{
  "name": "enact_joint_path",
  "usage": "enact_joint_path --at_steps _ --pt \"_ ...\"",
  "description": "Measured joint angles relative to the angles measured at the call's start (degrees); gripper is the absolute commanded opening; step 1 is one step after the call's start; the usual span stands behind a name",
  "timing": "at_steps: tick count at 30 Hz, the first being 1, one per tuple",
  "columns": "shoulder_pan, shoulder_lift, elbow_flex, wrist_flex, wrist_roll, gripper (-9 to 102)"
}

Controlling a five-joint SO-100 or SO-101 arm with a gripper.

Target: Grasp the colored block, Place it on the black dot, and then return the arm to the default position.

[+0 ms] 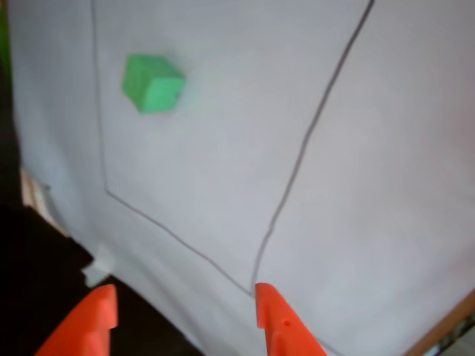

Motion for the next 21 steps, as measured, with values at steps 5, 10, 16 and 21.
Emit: enact_joint_path --at_steps 5,10,16,21 --pt "1.8 11.1 7.6 5.4 -3.3 0" --pt "2.5 16.9 11.3 6.4 -4.2 0" --pt "4.9 17.1 12.7 6.2 -3.9 0" --pt "7.0 17.1 15.6 0.6 -4.0 0"
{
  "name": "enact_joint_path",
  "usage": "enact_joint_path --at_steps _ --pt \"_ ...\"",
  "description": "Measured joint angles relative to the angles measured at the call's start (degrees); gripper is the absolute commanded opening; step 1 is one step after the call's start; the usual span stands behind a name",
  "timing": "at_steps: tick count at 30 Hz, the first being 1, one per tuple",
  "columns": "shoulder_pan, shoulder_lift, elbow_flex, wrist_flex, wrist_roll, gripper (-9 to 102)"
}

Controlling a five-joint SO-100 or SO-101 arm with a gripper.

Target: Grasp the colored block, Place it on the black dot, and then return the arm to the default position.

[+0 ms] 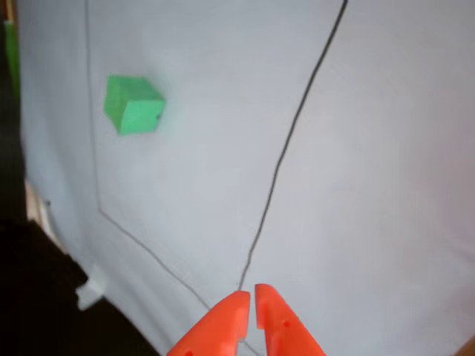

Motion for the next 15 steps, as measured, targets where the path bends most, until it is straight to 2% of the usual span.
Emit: enact_joint_path --at_steps 8,15 --pt "5.3 0.0 11.7 -13.1 -3.3 0" --pt "7.4 -0.4 17.1 -16.3 -5.5 0"
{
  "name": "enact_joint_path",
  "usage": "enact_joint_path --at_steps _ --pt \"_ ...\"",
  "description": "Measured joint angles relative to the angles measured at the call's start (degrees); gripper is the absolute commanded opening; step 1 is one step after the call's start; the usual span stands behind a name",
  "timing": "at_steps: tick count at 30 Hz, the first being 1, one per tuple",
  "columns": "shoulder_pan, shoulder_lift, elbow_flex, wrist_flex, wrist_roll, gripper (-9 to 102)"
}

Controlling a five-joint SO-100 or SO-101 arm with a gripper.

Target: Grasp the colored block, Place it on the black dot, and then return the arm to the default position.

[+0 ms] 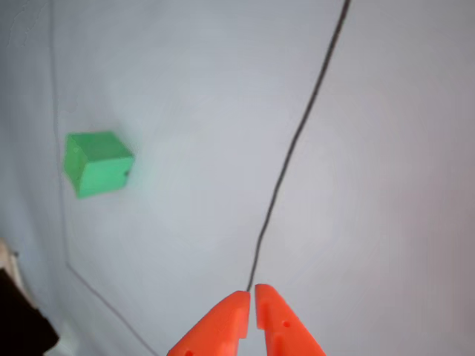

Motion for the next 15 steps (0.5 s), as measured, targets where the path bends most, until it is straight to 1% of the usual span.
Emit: enact_joint_path --at_steps 5,7,11,15 --pt "2.5 0.1 5.6 -9.1 -0.4 0" --pt "2.7 0.1 6.6 -11.6 -0.4 0" --pt "2.7 0.1 6.6 -12.4 -0.4 0" --pt "0.7 0.1 6.6 -12.5 -0.4 0"
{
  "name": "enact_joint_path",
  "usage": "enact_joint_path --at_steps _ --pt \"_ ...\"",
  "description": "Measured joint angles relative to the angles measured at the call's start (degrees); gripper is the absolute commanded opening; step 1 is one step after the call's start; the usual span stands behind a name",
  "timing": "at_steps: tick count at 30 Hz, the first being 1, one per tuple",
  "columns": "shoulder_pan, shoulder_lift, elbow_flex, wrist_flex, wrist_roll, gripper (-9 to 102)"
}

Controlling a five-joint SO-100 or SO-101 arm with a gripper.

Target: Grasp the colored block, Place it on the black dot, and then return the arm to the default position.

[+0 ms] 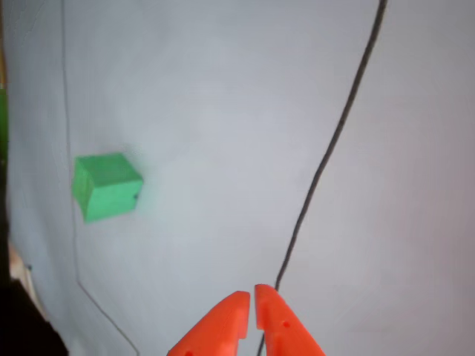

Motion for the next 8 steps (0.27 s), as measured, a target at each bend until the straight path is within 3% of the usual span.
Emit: enact_joint_path --at_steps 8 --pt "-3.4 0.0 0.0 0.3 -3.7 0"
